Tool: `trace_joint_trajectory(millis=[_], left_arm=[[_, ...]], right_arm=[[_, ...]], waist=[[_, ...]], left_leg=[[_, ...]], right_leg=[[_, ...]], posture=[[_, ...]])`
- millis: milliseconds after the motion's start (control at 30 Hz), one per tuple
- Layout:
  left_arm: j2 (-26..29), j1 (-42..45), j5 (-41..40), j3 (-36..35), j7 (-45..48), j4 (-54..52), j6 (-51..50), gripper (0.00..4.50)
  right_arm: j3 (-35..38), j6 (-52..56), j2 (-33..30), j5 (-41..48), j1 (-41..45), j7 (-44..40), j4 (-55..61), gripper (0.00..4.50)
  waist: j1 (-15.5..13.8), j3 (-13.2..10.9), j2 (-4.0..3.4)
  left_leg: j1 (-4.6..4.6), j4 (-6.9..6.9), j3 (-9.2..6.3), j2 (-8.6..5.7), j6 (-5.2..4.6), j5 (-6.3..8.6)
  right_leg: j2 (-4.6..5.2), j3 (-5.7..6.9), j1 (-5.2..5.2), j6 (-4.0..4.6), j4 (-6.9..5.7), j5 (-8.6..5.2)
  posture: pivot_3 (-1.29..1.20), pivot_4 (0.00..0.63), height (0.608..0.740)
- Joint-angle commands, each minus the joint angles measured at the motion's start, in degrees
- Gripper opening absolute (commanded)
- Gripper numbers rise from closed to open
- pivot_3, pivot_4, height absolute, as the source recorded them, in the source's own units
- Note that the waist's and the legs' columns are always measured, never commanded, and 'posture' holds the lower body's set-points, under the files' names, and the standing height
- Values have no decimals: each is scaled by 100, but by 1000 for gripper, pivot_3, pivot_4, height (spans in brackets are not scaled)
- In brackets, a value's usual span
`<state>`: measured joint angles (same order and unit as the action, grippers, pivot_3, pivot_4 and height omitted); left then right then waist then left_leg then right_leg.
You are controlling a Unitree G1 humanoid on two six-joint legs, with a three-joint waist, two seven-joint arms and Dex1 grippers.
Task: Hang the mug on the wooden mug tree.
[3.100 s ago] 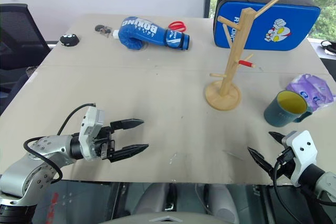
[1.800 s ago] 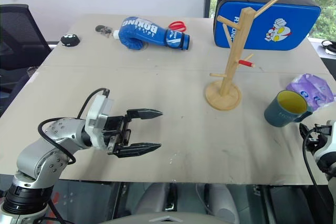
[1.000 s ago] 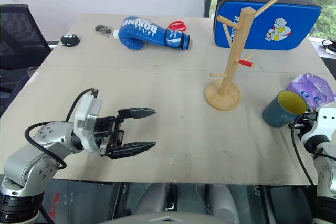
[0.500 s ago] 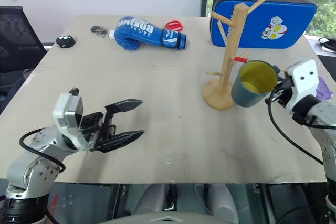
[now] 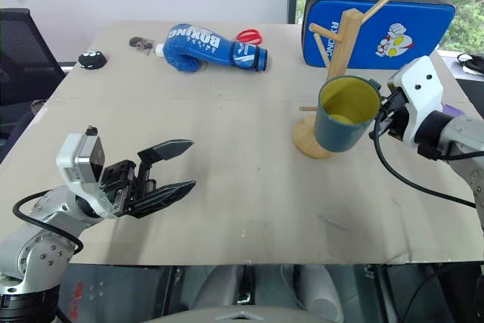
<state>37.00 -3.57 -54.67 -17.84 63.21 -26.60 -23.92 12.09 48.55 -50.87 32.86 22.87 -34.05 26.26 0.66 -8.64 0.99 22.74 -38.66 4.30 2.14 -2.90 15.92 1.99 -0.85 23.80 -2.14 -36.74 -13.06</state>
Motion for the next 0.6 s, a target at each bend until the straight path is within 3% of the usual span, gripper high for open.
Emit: trace_joint_trajectory(millis=[33, 133, 233, 267, 300, 400, 600], left_arm=[[10, -20, -154, -90, -73, -252, -11, 4500], [-11, -34, -209, -118, -205, -337, -43, 4500], [-28, -109, -258, -139, -281, -462, -45, 4500], [-29, -145, -287, -161, -296, -504, -45, 4500], [-28, -172, -310, -177, -310, -534, -45, 4500], [-42, -271, -453, -277, -347, -588, -32, 4500], [-63, -471, -308, -249, -164, -390, 63, 4500]], right_arm=[[-222, -103, -55, -151, 367, -127, -175, 60], [-970, -135, -28, -667, 786, -168, -745, 60], [-1126, -162, 117, -811, 1040, -228, -1330, 60], [-1089, -230, 89, -809, 991, -319, -1313, 612], [-1070, -285, 61, -826, 948, -388, -1281, 888], [-546, -335, 106, -540, 504, -493, -814, 2193], [673, -677, 155, -35, -827, -862, -4, 2193]], waist=[[-1, 0, 0], [1, 0, 0], [9, -1, 2], [-6, -1, 2], [-31, -1, 2], [-74, -1, 3], [-128, -1, 3]], left_leg=[[0, 0, 0, 0, 0, 0], [2, 0, 1, 0, 0, 0], [1, 0, 6, 0, 0, 0], [2, 0, 6, -1, 0, 0], [3, 0, 5, -1, 0, 0], [9, 1, -6, 0, 0, 0], [10, 10, -4, 0, 1, 0]], right_leg=[[0, 0, 0, 0, 0, 0], [0, -1, 2, 0, 1, 0], [1, -4, 3, 0, 1, 0], [1, -4, 3, 1, 1, 0], [1, -3, 3, 1, 1, 0], [2, 5, 3, 0, 2, 0], [2, 5, 4, -4, 6, 0]], posture=[[0, 150, 740], [0, 150, 740], [0, 150, 740], [0, 150, 740], [0, 150, 740], [0, 150, 740], [0, 150, 740]])
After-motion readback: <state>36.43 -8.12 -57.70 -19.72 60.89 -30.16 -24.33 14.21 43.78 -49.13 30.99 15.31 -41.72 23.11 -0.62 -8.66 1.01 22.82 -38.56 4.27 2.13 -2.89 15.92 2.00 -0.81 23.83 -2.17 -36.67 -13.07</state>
